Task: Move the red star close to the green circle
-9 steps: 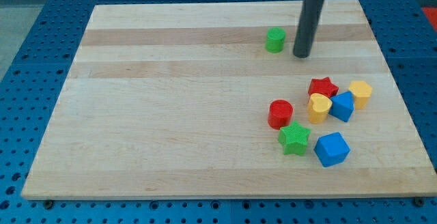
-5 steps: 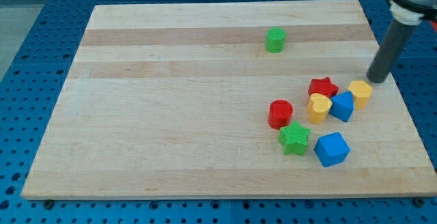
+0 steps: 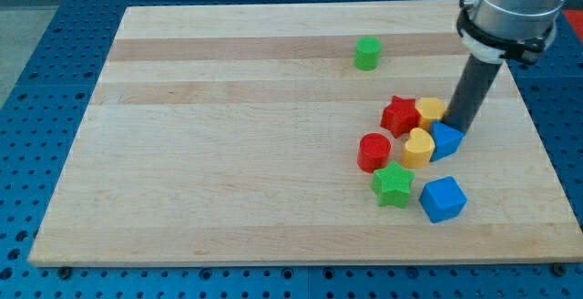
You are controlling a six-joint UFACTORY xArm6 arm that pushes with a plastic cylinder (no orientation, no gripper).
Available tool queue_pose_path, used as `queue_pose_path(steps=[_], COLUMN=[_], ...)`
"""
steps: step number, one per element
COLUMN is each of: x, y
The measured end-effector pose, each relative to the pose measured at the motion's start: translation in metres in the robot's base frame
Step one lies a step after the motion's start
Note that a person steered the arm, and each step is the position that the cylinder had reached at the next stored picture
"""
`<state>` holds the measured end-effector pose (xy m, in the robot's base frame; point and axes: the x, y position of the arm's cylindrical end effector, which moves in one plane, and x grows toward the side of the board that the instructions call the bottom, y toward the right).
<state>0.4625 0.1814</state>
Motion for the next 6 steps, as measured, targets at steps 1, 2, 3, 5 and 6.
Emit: queue_pose_path(steps=[1, 2, 3, 5, 6], x=[0.002, 0.008, 0.009, 0.005, -0.004], y=[-0.019, -0.032, -0.049, -0.079, -0.079])
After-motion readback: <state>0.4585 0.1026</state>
